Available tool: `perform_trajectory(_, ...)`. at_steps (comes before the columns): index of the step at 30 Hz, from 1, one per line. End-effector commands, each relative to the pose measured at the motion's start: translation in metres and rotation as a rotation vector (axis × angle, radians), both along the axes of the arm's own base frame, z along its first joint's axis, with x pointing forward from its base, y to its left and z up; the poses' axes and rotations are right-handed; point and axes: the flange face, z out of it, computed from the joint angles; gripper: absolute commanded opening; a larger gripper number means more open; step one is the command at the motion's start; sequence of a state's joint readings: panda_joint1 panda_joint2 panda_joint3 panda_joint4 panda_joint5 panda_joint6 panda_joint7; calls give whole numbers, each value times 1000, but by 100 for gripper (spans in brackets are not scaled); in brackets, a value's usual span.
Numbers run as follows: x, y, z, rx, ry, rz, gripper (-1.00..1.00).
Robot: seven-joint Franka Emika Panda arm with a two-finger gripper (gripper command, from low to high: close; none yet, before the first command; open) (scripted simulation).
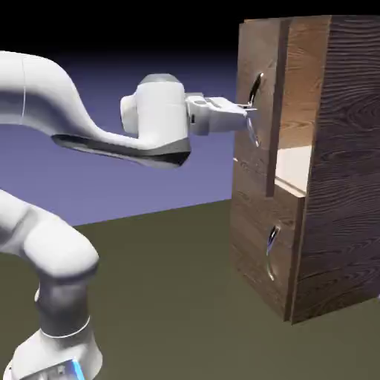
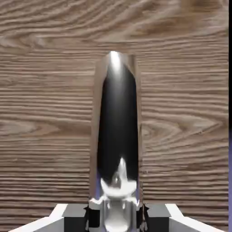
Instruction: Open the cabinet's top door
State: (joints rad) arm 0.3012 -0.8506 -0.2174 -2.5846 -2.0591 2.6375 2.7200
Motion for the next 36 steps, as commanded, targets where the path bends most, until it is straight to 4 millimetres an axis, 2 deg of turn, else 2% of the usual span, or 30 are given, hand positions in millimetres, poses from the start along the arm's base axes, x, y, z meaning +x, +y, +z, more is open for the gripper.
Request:
perform_trajectory(1,-5,5,0,1,0,-24,-100)
perform_trajectory(9,-40,52,0,1,0,-222,-100)
perform_trajectory(19,-73,127,0,1,0,-497,-100)
perform_trajectory(27,-84,193,0,1,0,-722,-100)
perform_trajectory(36,-80,260,0,1,0,-949,-100)
